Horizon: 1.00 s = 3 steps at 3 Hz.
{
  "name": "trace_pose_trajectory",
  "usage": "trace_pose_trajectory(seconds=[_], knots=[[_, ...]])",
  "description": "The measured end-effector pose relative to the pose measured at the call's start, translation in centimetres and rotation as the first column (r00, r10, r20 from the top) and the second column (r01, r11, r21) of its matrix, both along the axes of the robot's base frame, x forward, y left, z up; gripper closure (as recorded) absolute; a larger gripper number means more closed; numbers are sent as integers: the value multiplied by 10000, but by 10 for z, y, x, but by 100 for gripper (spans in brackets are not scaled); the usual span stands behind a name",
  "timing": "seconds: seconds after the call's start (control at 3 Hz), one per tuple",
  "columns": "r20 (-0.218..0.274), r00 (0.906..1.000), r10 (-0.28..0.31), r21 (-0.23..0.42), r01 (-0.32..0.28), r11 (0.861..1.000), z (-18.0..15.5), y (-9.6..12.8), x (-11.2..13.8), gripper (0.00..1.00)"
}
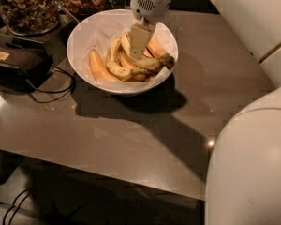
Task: Pick banana from white bowl
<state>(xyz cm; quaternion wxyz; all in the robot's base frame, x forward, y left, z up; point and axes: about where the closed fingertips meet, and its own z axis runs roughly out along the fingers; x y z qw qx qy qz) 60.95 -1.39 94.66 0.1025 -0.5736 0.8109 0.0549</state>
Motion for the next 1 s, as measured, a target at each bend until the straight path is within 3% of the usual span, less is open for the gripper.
trace_pose_trajectory(seconds=[1.0], knots=[[-534, 9986, -11, -158, 2, 9999, -26, 7, 13, 47]])
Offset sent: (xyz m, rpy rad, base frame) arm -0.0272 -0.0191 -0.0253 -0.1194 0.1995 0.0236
